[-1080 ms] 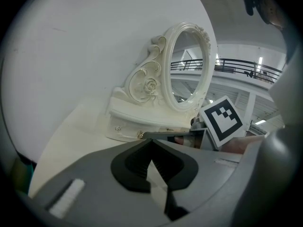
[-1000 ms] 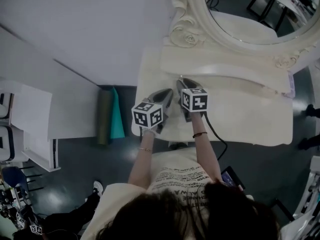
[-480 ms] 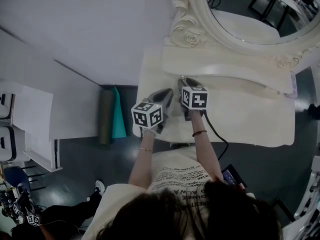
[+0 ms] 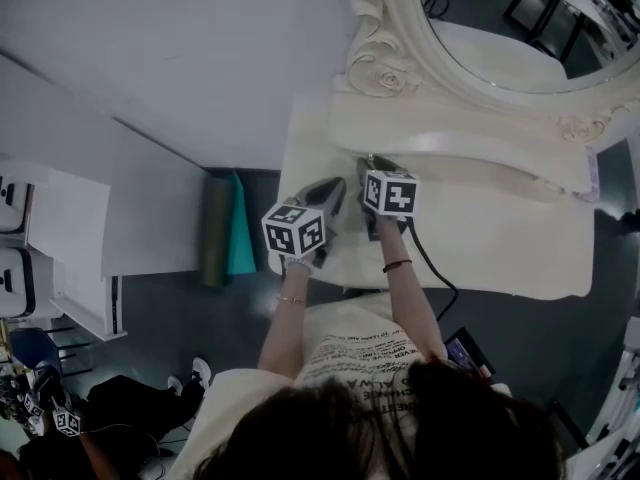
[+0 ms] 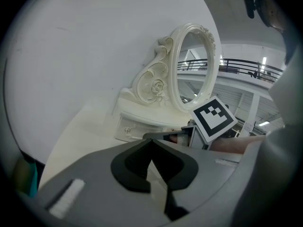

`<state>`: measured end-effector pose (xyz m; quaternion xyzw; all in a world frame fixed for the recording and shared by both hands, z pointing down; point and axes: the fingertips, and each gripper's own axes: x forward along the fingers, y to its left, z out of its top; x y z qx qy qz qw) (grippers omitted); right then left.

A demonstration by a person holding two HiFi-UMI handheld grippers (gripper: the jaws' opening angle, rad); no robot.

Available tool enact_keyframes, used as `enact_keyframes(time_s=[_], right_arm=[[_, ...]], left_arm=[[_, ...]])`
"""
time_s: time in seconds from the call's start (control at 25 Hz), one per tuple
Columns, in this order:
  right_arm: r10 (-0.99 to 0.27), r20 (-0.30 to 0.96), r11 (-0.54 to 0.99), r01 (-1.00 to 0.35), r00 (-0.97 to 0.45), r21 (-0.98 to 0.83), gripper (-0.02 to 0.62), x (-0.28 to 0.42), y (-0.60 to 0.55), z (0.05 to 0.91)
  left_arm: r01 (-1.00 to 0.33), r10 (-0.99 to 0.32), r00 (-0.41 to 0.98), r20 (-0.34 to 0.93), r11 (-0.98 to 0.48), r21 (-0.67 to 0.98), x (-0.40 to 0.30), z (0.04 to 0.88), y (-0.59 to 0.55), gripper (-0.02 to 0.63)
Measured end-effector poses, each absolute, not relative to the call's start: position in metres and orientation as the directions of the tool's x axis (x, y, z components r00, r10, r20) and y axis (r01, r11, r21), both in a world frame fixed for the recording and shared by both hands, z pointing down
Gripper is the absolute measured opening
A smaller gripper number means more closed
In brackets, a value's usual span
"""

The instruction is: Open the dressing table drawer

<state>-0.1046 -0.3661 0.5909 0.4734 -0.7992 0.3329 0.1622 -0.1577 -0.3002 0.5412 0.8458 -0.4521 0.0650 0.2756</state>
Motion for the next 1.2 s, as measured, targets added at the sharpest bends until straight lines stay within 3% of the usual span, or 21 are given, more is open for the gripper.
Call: enact_keyframes(time_s=[1.2], right_arm=[[-0.645, 0.601, 0.312, -0.88, -0.472, -0.356, 0.1, -0.1019, -0.3644, 0.5927]], left_arm=[[-0.801, -0.72, 0.587, 0.371, -0.448, 0.398, -0.1531, 0.5424, -0.299, -0.002]])
